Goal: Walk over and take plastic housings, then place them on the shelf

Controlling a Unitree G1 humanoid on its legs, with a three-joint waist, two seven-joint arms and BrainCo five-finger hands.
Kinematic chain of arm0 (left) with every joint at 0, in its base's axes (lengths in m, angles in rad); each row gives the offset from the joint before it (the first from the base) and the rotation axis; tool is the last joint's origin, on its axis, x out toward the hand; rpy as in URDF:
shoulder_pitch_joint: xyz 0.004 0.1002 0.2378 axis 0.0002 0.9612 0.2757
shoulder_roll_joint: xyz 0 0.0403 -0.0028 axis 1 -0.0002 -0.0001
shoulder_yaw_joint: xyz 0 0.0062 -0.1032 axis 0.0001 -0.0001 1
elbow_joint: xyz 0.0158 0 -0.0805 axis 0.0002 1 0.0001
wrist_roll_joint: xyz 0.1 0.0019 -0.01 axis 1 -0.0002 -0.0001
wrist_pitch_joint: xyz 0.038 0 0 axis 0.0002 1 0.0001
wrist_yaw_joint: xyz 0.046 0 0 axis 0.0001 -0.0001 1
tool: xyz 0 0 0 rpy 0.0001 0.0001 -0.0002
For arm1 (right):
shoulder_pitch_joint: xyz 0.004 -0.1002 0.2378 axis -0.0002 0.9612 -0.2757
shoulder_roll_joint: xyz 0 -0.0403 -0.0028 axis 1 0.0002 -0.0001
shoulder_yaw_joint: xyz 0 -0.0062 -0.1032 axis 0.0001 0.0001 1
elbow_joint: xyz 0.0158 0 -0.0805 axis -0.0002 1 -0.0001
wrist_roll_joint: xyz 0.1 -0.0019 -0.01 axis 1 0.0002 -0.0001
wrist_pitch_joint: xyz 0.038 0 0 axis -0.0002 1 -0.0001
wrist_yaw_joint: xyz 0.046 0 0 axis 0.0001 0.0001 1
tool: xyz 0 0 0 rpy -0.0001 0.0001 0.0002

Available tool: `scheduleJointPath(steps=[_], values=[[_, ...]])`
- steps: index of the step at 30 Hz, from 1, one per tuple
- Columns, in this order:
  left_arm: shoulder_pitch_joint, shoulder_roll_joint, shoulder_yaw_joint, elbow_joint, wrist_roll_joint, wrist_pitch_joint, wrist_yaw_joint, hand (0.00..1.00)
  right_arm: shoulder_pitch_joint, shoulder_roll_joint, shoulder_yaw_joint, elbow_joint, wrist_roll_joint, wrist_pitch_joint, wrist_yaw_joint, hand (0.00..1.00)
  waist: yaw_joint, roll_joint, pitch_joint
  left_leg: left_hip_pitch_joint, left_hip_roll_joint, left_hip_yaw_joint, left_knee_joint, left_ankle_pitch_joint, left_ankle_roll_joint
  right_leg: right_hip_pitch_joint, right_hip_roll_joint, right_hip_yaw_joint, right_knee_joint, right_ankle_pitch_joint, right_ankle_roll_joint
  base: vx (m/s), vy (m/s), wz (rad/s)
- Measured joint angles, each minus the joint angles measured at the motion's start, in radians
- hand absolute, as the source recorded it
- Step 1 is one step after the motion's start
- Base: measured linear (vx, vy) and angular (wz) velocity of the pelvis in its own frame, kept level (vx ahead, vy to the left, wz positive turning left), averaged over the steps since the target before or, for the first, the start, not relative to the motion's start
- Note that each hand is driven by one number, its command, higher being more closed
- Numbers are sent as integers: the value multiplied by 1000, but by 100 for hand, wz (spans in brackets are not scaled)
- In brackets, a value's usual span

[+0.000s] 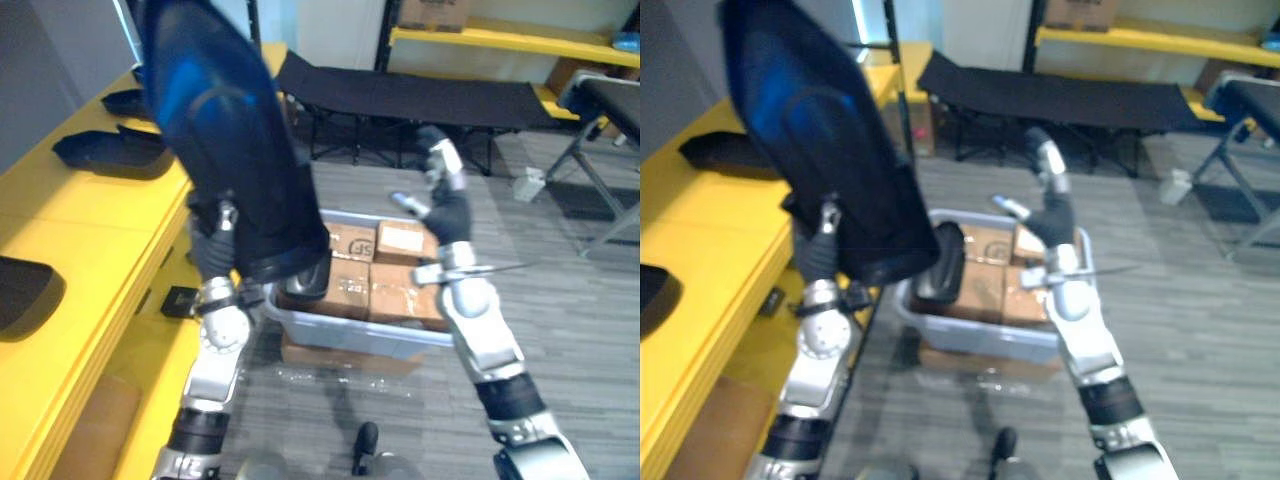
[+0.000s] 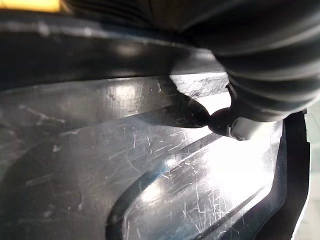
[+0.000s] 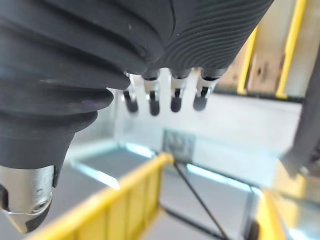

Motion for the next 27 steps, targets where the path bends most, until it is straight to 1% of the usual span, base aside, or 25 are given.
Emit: scheduleJointPath(steps=[2,5,6,8,9,10,11,12,13,14,15,16,17,18,20,24,25,27], values=[[21,0,16,0,0,-6,3,100,69,1,-26,-9,47,-1,20,0,0,-4,-2,0,1,19,-5,-1,-1,-10,2,17,3,3,-1,44,36,-18],[56,0,17,0,-1,-36,2,100,186,17,-59,-13,67,-11,36,0,-10,-4,-2,8,0,26,-15,-2,1,-13,3,32,8,11,-1,37,42,-16],[80,0,20,-1,-1,-68,0,100,259,35,-87,-13,95,-26,40,0,-13,-3,-2,16,0,43,-22,-4,3,-16,5,51,8,11,0,10,50,-23],[98,0,20,-4,-2,-91,-2,100,317,56,-112,-13,114,-41,41,0,-21,-1,-3,12,1,48,-20,-10,4,-21,6,57,8,11,1,-10,42,-20],[125,-4,18,-12,-3,-110,-10,100,379,79,-132,-10,118,-50,38,0,-30,2,-6,11,1,60,-19,-15,6,-29,6,67,8,10,2,-31,43,-28],[155,-11,18,-28,-4,-121,-15,100,422,94,-138,-6,138,-60,39,0,-32,6,-8,12,5,76,-20,-19,7,-36,8,80,7,4,7,-42,43,-38],[200,-28,15,-43,-4,-138,-18,100,484,113,-145,8,167,-78,39,0,-45,17,-14,-1,6,87,-15,-26,10,-48,8,90,7,0,5,-25,49,-37],[236,-43,6,-50,-14,-158,-27,100,538,139,-161,37,188,-110,37,0,-53,28,-16,-6,6,97,-12,-31,12,-58,8,103,8,0,6,-12,47,-28],[253,-50,4,-54,-18,-165,-33,100,559,151,-170,59,199,-121,36,0,-55,33,-18,-9,6,103,-12,-33,12,-63,8,108,9,1,6,2,58,-15],[280,-58,-5,-59,-43,-186,-40,100,587,176,-191,111,211,-143,32,0,-72,39,-21,-22,6,102,-9,-34,12,-73,7,109,9,1,7,-1,42,-11],[292,-64,-15,-63,-50,-208,-35,100,600,191,-210,164,234,-173,24,0,-75,42,-17,-32,6,105,-6,-34,12,-85,7,112,9,2,7,-4,32,-2],[292,-66,-19,-63,-51,-216,-35,100,603,198,-221,184,244,-183,18,0,-75,45,-14,-40,7,103,-1,-36,11,-89,7,111,9,3,7,0,0,0],[293,-66,-22,-63,-52,-235,-35,100,602,202,-239,221,261,-205,14,0,-74,51,-2,-45,8,103,5,-38,10,-92,7,111,9,4,7,0,0,0],[294,-65,-22,-63,-52,-241,-34,100,602,202,-245,237,262,-219,15,0,-74,54,0,-47,9,102,5,-38,10,-94,7,111,9,4,7,0,0,0],[294,-65,-18,-63,-53,-270,-16,100,596,202,-252,254,288,-264,18,0,-72,65,13,-53,9,97,5,-38,10,-97,6,109,9,4,6,-18,25,5],[293,-65,-5,-64,-82,-280,-2,100,555,202,-253,282,301,-301,39,0,-69,66,21,-55,10,92,4,-38,10,-96,6,105,9,9,10,-17,25,4],[292,-65,12,-67,-81,-280,3,100,536,201,-254,282,299,-315,40,0,-65,65,36,-54,8,91,5,-38,10,-95,5,104,9,9,10,-32,19,3],[292,-64,44,-67,-81,-280,18,100,507,198,-256,282,299,-325,48,0,-57,63,52,-55,6,89,5,-38,11,-95,4,104,9,7,12,-45,16,2]])
